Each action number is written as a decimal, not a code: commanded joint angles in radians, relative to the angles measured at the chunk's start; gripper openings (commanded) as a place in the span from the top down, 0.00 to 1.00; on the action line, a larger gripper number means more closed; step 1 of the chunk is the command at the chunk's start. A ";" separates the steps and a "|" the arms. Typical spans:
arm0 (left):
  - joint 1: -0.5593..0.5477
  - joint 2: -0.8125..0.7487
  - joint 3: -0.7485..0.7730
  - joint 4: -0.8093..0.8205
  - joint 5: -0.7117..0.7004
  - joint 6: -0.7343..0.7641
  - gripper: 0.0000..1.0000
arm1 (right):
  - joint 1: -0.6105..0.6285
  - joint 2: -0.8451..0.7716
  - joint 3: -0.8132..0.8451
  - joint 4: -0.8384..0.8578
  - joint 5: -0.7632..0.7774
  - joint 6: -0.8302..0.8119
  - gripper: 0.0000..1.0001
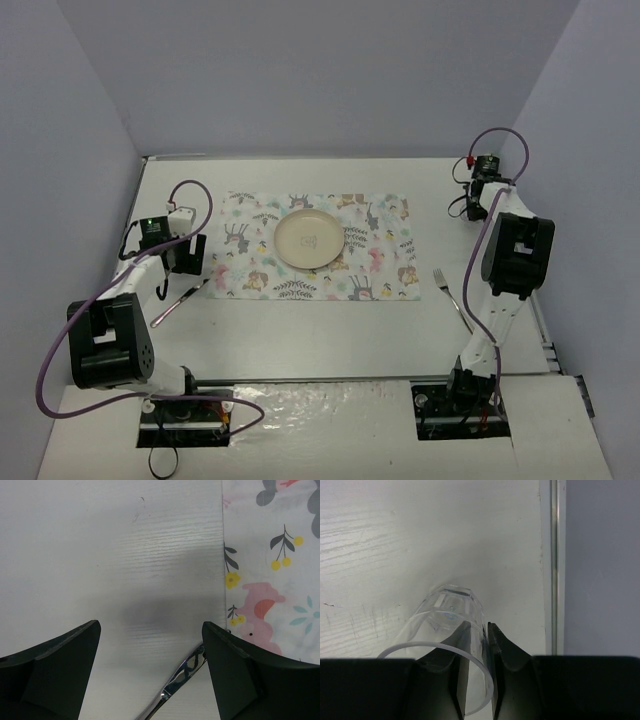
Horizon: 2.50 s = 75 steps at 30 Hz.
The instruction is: Set the dinner table for one person
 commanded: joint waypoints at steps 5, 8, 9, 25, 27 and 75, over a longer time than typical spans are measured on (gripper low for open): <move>0.019 -0.015 0.033 0.024 0.040 -0.014 0.20 | 0.017 -0.431 0.050 0.007 -0.344 0.049 1.00; 0.021 -0.036 0.017 0.036 0.060 -0.010 0.20 | 0.099 -0.571 0.022 0.094 -0.349 0.051 1.00; 0.021 -0.038 0.013 0.038 0.061 -0.009 0.20 | 0.132 -0.585 0.030 0.101 -0.331 0.044 1.00; 0.027 -0.030 0.016 0.027 0.081 -0.007 0.20 | 0.334 -0.223 0.125 -0.002 -0.290 0.043 1.00; 0.026 -0.026 0.019 0.024 0.085 -0.005 0.20 | 0.359 -0.172 0.177 -0.030 -0.278 0.037 1.00; 0.029 0.022 0.051 -0.001 0.152 0.012 0.20 | 0.428 -0.031 0.324 -0.123 -0.059 -0.035 0.17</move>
